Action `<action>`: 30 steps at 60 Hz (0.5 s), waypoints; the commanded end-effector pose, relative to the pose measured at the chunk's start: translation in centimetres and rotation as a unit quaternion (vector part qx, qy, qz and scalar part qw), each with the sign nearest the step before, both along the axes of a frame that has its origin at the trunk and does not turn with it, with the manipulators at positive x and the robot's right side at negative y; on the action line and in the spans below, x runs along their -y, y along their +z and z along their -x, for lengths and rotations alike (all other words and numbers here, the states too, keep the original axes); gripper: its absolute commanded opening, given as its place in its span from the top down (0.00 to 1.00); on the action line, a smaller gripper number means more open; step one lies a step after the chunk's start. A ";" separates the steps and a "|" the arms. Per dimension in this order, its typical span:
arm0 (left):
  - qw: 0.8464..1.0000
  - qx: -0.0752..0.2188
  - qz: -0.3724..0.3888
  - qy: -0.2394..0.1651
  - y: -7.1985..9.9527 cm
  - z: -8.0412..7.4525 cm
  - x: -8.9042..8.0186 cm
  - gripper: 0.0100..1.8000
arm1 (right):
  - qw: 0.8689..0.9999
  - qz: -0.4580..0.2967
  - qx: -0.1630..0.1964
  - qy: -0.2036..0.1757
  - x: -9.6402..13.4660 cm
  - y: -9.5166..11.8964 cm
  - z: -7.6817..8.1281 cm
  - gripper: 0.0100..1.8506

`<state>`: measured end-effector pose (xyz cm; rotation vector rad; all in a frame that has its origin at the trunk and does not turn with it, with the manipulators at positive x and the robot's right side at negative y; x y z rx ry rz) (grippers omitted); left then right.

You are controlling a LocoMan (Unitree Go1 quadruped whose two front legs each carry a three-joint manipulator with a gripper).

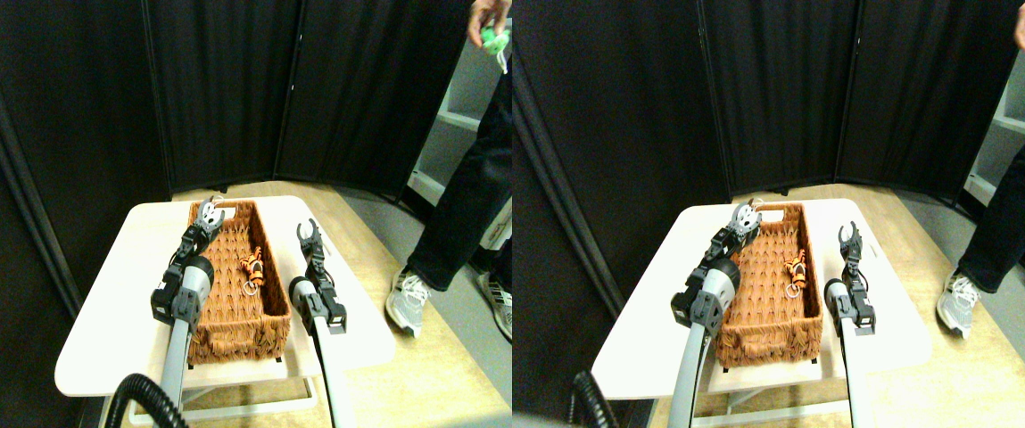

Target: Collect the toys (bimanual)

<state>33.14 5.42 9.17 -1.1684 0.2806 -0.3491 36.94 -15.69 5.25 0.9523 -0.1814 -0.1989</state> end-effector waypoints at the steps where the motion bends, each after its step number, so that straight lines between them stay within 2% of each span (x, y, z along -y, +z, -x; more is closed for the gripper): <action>1: 1.000 0.011 0.006 0.004 0.6 0.1 -0.1 1.00 | 1.000 -0.008 0.027 0.006 0.1 1.1 0.1 0.96; 11: 1.000 0.003 0.001 -0.016 0.3 0.0 -0.4 0.98 | 1.000 -0.011 0.026 0.005 0.2 1.1 0.1 0.96; 16: 1.000 -0.004 -0.012 -0.019 0.3 0.2 -0.7 0.78 | 1.000 -0.014 0.024 0.008 0.2 1.2 0.1 0.96; 21: 1.000 -0.010 -0.013 -0.018 0.5 0.4 -0.8 0.70 | 1.000 -0.012 0.025 0.008 0.2 1.2 0.2 0.96; 30: 1.000 0.004 -0.024 0.006 0.6 0.7 -1.7 0.59 | 1.000 -0.003 0.028 0.007 0.3 1.2 0.4 0.95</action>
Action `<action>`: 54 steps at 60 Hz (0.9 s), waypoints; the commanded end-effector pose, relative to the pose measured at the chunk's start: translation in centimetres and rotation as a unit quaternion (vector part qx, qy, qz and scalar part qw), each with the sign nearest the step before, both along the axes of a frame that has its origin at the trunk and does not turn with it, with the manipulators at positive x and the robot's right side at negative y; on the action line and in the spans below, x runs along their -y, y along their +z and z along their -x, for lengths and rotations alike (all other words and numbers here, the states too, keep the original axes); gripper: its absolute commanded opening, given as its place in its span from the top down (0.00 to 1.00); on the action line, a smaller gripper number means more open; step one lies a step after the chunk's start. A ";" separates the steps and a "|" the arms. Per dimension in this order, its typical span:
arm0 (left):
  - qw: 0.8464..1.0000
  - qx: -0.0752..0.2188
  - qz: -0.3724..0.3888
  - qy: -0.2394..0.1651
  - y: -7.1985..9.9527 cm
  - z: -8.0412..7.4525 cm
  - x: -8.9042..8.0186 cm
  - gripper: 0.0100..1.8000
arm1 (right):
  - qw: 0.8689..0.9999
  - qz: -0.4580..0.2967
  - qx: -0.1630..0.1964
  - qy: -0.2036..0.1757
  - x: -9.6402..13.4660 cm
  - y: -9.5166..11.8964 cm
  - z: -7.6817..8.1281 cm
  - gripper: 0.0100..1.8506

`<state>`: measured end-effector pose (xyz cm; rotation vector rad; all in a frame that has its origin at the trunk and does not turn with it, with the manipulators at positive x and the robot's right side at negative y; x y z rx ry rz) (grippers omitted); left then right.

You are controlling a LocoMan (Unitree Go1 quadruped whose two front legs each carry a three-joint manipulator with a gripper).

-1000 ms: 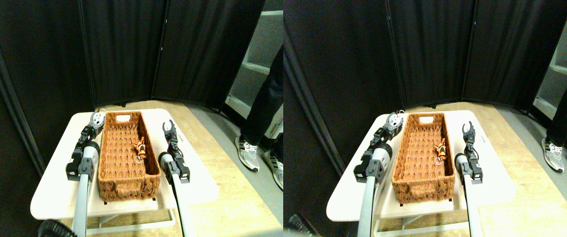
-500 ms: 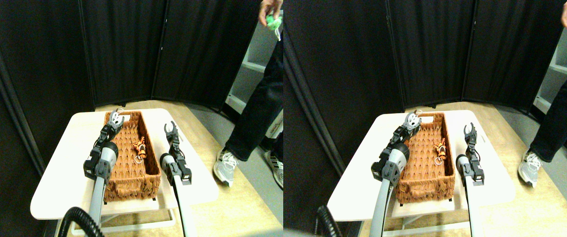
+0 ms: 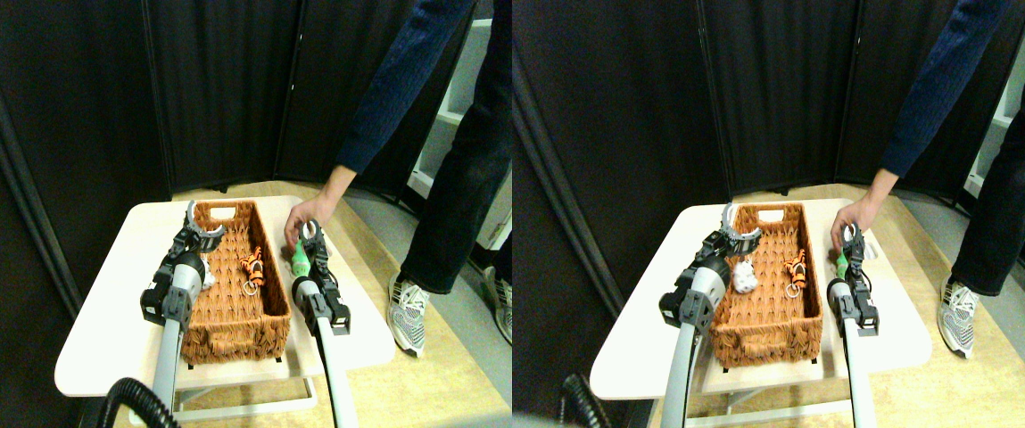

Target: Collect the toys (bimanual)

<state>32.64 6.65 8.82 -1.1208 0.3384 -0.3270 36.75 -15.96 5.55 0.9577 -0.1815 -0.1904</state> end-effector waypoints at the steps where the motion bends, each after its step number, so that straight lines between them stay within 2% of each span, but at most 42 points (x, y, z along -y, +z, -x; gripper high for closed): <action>1: 0.999 0.027 0.004 0.018 0.9 0.3 -0.7 0.58 | 1.000 -0.001 0.026 0.003 0.0 0.9 0.2 0.95; 8: 0.999 0.045 -0.016 0.023 0.9 0.5 -1.9 0.56 | 1.000 -0.006 0.024 0.004 0.0 0.9 0.4 0.95; 15: 0.998 0.057 -0.016 0.037 1.0 0.6 -3.2 0.58 | 1.000 -0.005 0.024 0.008 0.0 0.9 0.6 0.95; 22: 0.995 0.086 -0.022 0.052 1.3 1.0 -5.2 0.70 | 1.000 -0.006 0.018 0.014 0.0 0.9 0.8 0.93; 29: 0.992 0.093 -0.047 0.069 1.3 1.2 -7.6 0.74 | 0.999 -0.026 0.014 0.025 0.2 0.9 1.1 0.94; 34: 0.990 0.096 -0.050 0.085 0.7 1.2 -10.0 0.82 | 0.999 -0.029 0.008 0.030 0.4 0.9 1.3 0.91; 37: 0.990 0.098 -0.051 0.089 0.4 1.2 -10.7 0.84 | 0.999 -0.031 0.007 0.032 0.5 0.9 1.3 0.91; 40: 0.988 0.102 -0.064 0.099 -0.2 1.4 -11.7 0.90 | 0.999 -0.029 0.001 0.034 0.6 1.0 1.5 0.91; 47: 0.982 0.112 -0.092 0.121 -1.2 1.4 -12.9 0.96 | 0.999 -0.039 -0.004 0.037 0.7 1.0 1.8 0.91; 48: 0.980 0.120 -0.099 0.126 -1.8 1.4 -13.3 0.97 | 0.998 -0.043 -0.008 0.038 0.6 1.0 1.8 0.91; 54: 0.979 0.112 -0.089 0.147 -3.0 1.2 -14.0 0.98 | 0.997 -0.062 -0.018 0.047 0.6 1.0 2.1 0.91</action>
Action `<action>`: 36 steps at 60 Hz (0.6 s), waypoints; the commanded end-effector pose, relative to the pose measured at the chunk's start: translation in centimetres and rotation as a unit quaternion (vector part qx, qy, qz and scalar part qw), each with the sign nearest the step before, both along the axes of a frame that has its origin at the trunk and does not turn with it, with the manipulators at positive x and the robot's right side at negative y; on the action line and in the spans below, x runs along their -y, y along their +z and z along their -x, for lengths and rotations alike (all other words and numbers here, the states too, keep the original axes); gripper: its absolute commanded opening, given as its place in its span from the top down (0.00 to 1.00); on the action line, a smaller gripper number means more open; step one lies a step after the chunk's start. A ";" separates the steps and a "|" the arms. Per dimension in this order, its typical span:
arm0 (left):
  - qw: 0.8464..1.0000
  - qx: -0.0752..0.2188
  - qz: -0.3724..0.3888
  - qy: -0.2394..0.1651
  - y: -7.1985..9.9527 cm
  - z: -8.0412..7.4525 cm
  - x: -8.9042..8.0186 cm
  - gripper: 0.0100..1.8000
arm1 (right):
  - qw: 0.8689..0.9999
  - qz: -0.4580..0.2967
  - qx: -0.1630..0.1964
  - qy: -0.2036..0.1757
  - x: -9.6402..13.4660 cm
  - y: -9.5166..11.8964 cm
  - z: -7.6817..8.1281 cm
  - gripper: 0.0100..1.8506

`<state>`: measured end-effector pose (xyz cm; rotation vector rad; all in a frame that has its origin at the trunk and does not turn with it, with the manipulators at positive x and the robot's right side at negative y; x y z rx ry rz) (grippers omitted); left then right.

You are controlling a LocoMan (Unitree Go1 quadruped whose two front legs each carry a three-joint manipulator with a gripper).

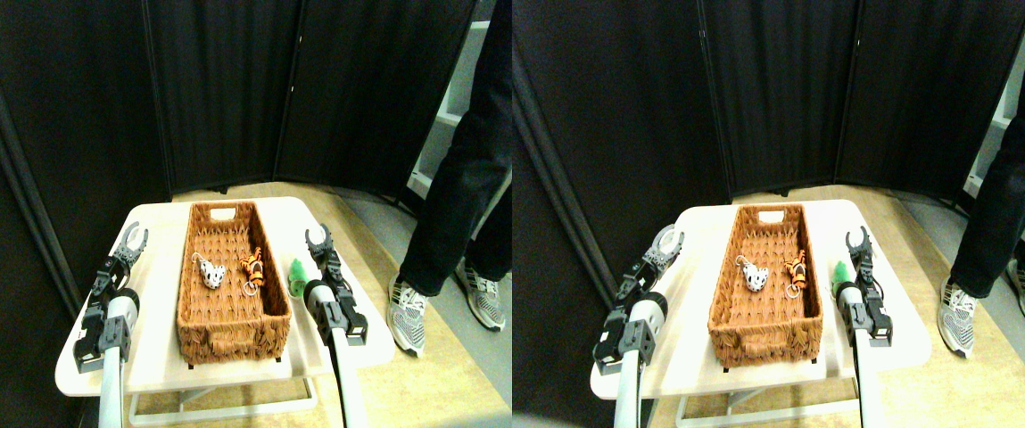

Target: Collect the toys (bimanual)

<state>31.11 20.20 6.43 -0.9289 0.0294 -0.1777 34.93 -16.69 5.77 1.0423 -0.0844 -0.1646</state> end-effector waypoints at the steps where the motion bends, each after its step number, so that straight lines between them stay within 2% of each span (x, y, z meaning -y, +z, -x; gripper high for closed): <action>1: 1.000 0.008 -0.002 0.017 -1.0 -0.4 -0.6 0.98 | 0.999 -0.032 0.008 0.015 -0.2 0.8 0.3 0.92; 12: 0.998 0.011 -0.022 0.065 -3.1 -0.9 -1.3 1.00 | 0.996 -0.081 -0.013 0.036 -0.4 0.6 0.8 0.91; 18: 0.997 0.005 -0.011 0.079 -3.8 -1.0 -1.3 1.00 | 0.989 -0.134 -0.032 0.055 -0.4 0.3 1.0 0.85; 25: 0.998 0.001 -0.013 0.067 -4.3 -1.1 -1.4 1.00 | 0.980 -0.172 -0.059 0.081 -0.3 -0.4 0.8 0.73; 36: 0.998 -0.001 0.000 0.070 -4.6 -1.1 -1.4 0.99 | 0.975 -0.188 -0.090 0.079 -0.4 -1.4 0.4 0.75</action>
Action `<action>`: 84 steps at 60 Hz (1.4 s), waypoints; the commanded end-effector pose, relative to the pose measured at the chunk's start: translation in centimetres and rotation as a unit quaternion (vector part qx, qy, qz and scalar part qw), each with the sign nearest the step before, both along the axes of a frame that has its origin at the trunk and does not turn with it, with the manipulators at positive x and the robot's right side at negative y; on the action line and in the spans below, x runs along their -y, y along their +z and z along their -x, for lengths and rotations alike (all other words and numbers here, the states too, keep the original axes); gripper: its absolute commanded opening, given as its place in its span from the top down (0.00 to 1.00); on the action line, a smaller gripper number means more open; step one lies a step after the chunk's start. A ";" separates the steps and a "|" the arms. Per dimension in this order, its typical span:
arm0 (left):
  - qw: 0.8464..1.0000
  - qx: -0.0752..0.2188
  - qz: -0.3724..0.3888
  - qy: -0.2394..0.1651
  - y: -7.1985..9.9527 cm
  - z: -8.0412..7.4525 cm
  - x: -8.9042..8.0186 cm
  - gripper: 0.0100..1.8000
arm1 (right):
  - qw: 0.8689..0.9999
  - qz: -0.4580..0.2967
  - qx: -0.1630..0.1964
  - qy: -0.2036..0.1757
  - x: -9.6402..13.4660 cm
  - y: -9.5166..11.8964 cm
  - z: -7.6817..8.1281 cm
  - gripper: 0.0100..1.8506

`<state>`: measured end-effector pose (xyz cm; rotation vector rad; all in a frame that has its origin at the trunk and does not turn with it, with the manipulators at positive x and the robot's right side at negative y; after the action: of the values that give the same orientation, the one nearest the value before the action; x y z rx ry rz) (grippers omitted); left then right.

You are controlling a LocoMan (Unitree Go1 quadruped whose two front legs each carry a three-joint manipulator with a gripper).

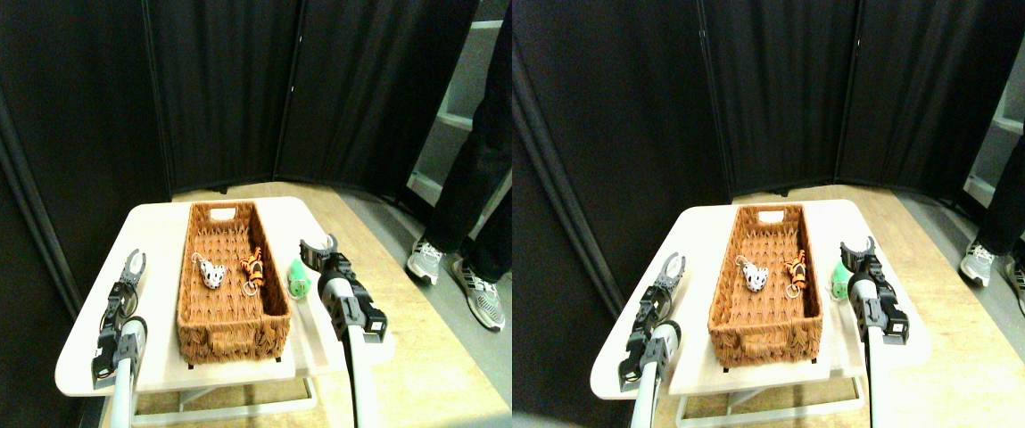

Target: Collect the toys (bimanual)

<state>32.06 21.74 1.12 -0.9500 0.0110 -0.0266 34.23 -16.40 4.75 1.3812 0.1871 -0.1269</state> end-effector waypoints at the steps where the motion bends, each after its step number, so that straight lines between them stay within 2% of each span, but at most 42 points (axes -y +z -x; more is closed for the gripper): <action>1: 1.000 0.024 -0.009 -0.001 0.8 -0.2 0.2 0.99 | 1.000 -0.015 -0.009 0.000 -0.1 -0.6 -0.4 0.75; 13: 0.999 0.032 0.001 -0.004 0.7 -0.3 0.5 0.99 | 0.998 -0.035 -0.044 -0.011 0.0 -3.1 -1.2 0.70; 17: 0.999 0.031 0.008 0.005 0.9 -0.1 0.7 0.99 | 0.996 -0.054 -0.062 -0.028 -0.1 -4.0 -1.4 0.68; 20: 0.999 0.032 0.011 0.008 0.9 -0.1 0.8 0.99 | 0.996 -0.053 -0.064 -0.024 -0.1 -4.4 -1.4 0.68; 37: 0.999 0.036 0.013 0.009 1.1 -0.2 1.1 0.99 | 0.994 -0.065 -0.081 -0.014 -0.7 -5.6 -1.3 0.63; 41: 0.999 0.036 0.015 0.009 1.2 -0.2 1.3 0.98 | 0.993 -0.066 -0.095 -0.016 -0.7 -5.9 -1.3 0.59; 50: 0.999 0.039 0.018 0.000 1.4 -0.4 1.5 0.99 | 0.991 -0.076 -0.111 -0.019 -0.7 -7.0 -1.5 0.59; 55: 0.999 0.039 0.018 -0.004 1.5 -0.5 1.6 1.00 | 0.992 -0.076 -0.095 -0.015 -0.8 -6.6 -0.9 0.60; 57: 0.999 0.038 0.018 -0.004 1.5 -0.5 1.7 1.00 | 0.994 -0.080 -0.075 -0.010 -0.8 -5.7 -0.4 0.60; 60: 0.999 0.035 0.018 -0.001 1.5 -0.6 1.8 0.99 | 0.995 -0.070 -0.064 0.000 -0.9 -4.7 -0.1 0.61; 67: 0.999 0.037 0.021 -0.002 1.5 -0.8 1.9 0.98 | 0.996 -0.066 -0.065 0.002 -1.2 -4.0 -0.2 0.61; 78: 0.999 0.041 0.028 -0.006 1.6 -1.0 2.0 0.99 | 0.993 -0.084 -0.081 0.003 -1.8 -5.0 -0.5 0.61; 84: 0.999 0.042 0.029 -0.004 1.6 -1.1 2.1 0.99 | 0.991 -0.095 -0.090 0.007 -2.4 -5.2 -0.2 0.63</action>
<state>32.95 19.91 2.25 -1.0089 -0.0276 -0.0571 34.39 -14.41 -0.66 1.5581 0.3683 -0.2453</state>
